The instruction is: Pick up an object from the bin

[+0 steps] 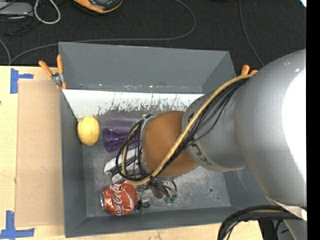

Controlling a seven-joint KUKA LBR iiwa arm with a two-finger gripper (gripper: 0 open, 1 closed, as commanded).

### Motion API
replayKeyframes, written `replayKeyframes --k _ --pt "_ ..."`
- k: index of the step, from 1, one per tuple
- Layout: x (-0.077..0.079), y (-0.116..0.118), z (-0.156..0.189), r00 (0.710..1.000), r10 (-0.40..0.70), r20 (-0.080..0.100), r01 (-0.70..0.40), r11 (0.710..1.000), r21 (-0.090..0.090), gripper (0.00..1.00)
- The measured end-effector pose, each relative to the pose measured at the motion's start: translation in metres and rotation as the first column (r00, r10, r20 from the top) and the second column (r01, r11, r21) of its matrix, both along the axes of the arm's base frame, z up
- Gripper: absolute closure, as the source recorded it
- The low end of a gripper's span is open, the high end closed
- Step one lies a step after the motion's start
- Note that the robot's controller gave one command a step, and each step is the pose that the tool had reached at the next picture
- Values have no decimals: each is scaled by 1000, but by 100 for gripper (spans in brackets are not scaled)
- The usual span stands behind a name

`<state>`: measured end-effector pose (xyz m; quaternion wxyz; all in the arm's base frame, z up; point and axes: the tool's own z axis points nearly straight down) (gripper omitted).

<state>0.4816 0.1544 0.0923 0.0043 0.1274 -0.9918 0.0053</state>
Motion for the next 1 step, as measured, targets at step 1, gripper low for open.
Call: replayKeyframes --k 1 --pt "0 0 0 1000 2 1 -2 1000 0 100"
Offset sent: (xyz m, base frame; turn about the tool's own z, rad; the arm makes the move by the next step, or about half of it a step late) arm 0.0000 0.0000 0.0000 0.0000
